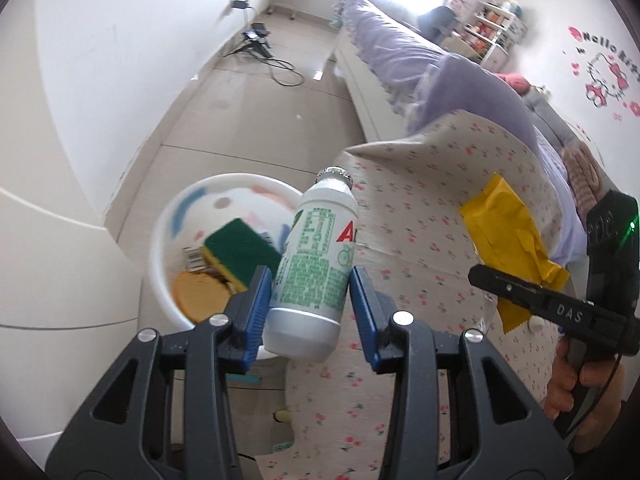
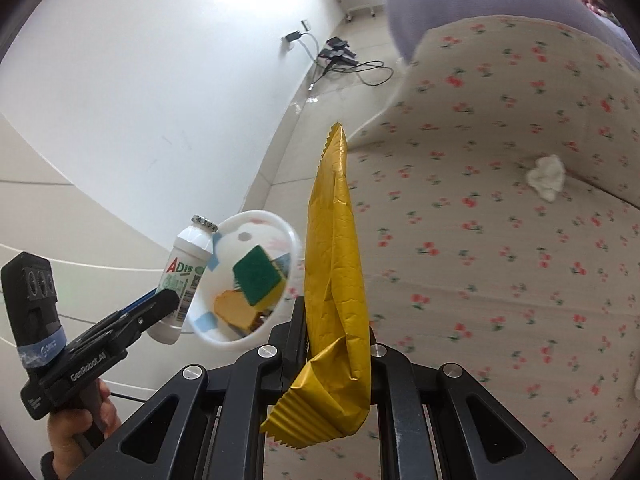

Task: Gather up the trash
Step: 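Carry the white bottle over the wastebasket and open the left tool, then lower the yellow packet into the wastebasket and open the right tool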

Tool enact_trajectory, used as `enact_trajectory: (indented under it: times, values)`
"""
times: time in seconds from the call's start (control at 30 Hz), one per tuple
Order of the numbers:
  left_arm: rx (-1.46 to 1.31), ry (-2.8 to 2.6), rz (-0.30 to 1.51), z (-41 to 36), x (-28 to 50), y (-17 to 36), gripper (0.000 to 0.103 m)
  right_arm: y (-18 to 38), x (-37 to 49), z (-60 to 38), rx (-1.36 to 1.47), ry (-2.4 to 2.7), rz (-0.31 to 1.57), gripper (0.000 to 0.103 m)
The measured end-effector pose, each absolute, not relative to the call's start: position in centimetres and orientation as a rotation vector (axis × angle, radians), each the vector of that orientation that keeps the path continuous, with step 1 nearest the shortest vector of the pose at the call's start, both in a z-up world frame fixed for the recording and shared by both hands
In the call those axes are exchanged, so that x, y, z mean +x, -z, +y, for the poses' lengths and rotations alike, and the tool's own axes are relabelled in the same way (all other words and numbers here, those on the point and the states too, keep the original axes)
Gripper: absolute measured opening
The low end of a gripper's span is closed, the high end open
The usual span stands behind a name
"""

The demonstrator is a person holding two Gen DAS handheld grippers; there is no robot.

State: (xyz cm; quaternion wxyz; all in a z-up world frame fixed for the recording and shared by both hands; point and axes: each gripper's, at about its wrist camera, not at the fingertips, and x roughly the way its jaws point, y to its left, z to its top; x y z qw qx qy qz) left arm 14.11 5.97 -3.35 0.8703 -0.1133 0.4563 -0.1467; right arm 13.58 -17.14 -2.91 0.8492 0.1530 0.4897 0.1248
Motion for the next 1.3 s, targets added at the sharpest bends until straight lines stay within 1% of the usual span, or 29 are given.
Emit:
enact_trajectory:
  times: [0.23, 0.27, 0.3, 0.33, 0.37, 0.5, 0.57, 0.77, 0.97, 1.0, 1.03, 1.07, 1.1, 1.13, 1.3]
  values:
    - [-0.23, 0.27, 0.915, 7.6, 14.8, 3.9, 0.043, 3.7, 15.1, -14.2, 0.33, -0.332, 1.03, 0.013]
    - [-0.219, 0.252, 0.908, 7.7, 14.8, 3.8, 0.046, 3.8, 15.3, -13.8, 0.331, -0.34, 1.031, 0.013]
    - [-0.206, 0.226, 0.914, 7.7, 14.9, 3.8, 0.052, 4.0, 15.4, -13.5, 0.332, -0.351, 1.03, 0.013]
    - [-0.202, 0.209, 0.924, 7.8, 15.0, 3.7, 0.07, 4.0, 15.5, -12.7, 0.334, -0.363, 1.032, 0.013]
    - [-0.197, 0.191, 0.928, 8.0, 15.0, 3.6, 0.083, 4.3, 15.6, -12.3, 0.335, -0.372, 1.033, 0.013]
    - [-0.118, 0.049, 0.941, 8.5, 14.2, 2.8, 0.089, 5.0, 16.6, -10.5, 0.321, -0.396, 1.046, 0.013]
    - [-0.114, -0.003, 0.964, 9.5, 13.9, 2.9, 0.099, 5.4, 17.1, -9.9, 0.319, -0.403, 1.051, 0.013]
    - [-0.191, -0.092, 1.007, 12.7, 13.2, 3.3, 0.101, 6.5, 19.2, -7.7, 0.315, -0.415, 1.071, 0.014]
    - [-0.21, -0.119, 1.011, 13.0, 13.2, 3.5, 0.102, 7.1, 20.2, -6.5, 0.309, -0.458, 1.066, 0.017]
    - [-0.211, -0.121, 1.013, 12.8, 13.2, 3.5, 0.102, 6.9, 20.1, -6.6, 0.311, -0.463, 1.063, 0.019]
    - [-0.214, -0.121, 1.015, 12.8, 13.2, 3.5, 0.102, 6.7, 19.7, -7.1, 0.313, -0.461, 1.061, 0.031]
    - [-0.218, -0.12, 1.015, 12.9, 13.2, 3.5, 0.102, 6.6, 19.7, -7.5, 0.314, -0.451, 1.058, 0.059]
    - [-0.222, -0.118, 1.014, 12.9, 13.2, 3.5, 0.102, 6.2, 19.4, -7.7, 0.316, -0.434, 1.047, 0.075]
    - [-0.226, -0.116, 1.014, 12.9, 13.2, 3.5, 0.102, 5.7, 19.0, -8.2, 0.322, -0.41, 1.018, 0.087]
    - [-0.235, -0.098, 1.012, 12.9, 12.9, 3.4, 0.102, 4.3, 18.4, -9.8, 0.311, -0.369, 1.001, 0.087]
